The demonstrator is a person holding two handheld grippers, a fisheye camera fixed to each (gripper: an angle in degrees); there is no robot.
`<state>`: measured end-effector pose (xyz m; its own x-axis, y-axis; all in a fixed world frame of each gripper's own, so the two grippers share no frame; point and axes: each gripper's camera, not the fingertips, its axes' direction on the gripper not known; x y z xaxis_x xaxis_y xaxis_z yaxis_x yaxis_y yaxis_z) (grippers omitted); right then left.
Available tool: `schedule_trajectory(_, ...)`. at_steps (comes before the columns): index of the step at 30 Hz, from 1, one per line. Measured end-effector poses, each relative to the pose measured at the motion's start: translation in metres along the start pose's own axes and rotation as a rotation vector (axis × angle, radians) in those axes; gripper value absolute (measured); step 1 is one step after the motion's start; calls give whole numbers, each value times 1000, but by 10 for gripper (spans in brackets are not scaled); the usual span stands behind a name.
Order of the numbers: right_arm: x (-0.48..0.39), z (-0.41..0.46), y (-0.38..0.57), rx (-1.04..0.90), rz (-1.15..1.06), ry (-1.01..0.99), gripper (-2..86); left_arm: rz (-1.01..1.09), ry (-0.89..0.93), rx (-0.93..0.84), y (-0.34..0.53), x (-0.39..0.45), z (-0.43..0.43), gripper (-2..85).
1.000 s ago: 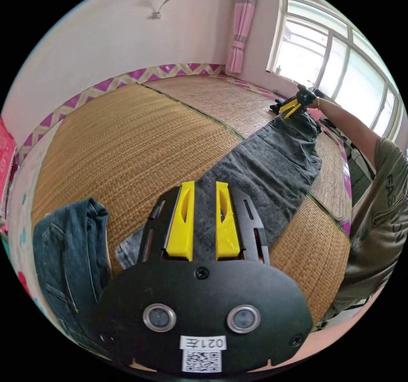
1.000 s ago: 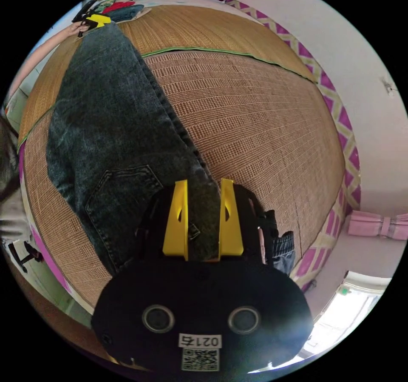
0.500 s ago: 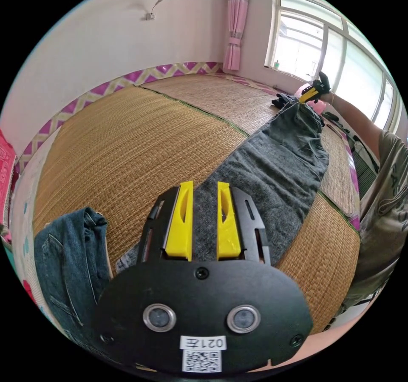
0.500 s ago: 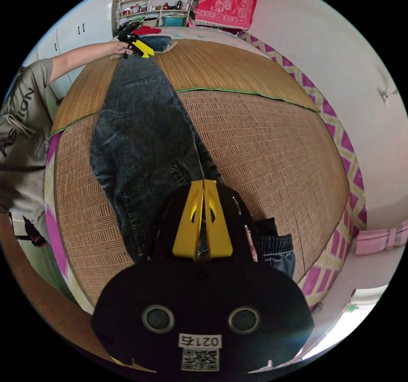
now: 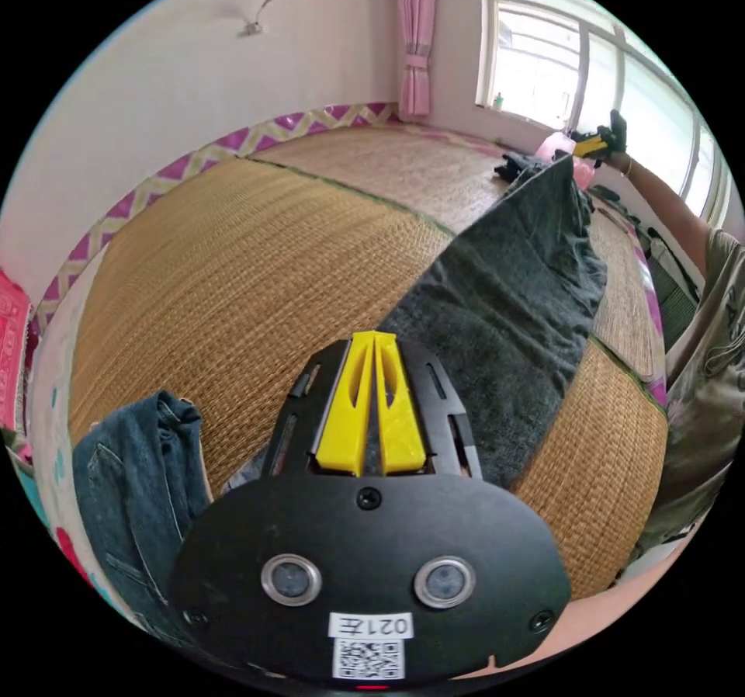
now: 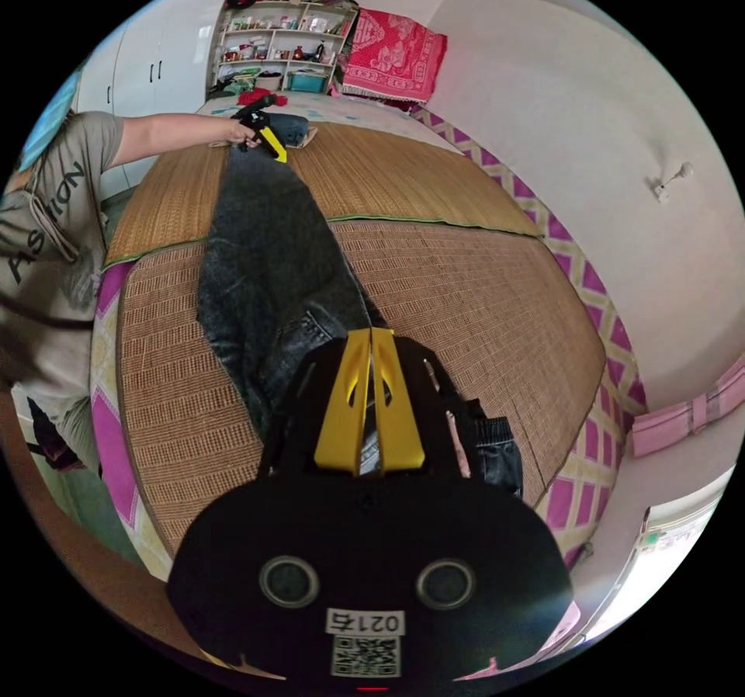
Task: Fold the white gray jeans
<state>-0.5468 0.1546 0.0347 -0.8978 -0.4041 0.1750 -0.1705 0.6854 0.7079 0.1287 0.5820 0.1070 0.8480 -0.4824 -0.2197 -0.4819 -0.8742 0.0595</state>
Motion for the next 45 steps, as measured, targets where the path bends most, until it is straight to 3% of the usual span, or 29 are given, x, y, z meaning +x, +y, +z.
schedule_trajectory(2, -9, -4, 12, 17, 6, 6, -10, -12, -18, 18, 5, -1, -16, -3)
schedule_trajectory(10, -43, -16, 41, 31, 16, -1, -10, 56, 8, -178, -21, -10, 24, 90)
schedule_trajectory(14, -54, -30, 48, 40, 18, 2, -10, 53, 51, -177, -21, -27, 20, 82)
schedule_trajectory(17, -67, -39, 52, 49, 13, 4, -10, 71, 40, -146, -15, -31, -4, 21)
schedule_trajectory(23, -92, -55, 56, 38, 22, 22, -10, 66, 86, 95, 30, -22, -118, -8)
schedule_trajectory(30, -198, -129, 109, 144, 62, 6, -10, 148, 149, 230, 156, 99, -284, -9)
schedule_trajectory(35, -325, -154, 158, 148, 119, -59, -10, 1, 189, 197, 262, 169, -300, -9)
schedule_trajectory(37, -378, -133, 180, 87, 181, -117, -10, -168, 279, 175, 314, 172, -275, -9)
schedule_trajectory(41, -434, -75, 209, -53, 312, -168, -10, -347, 356, 218, 349, 166, -269, -10)
schedule_trajectory(45, -446, -97, 183, 36, 407, -161, -8, -446, 390, 189, 354, 152, -284, -10)
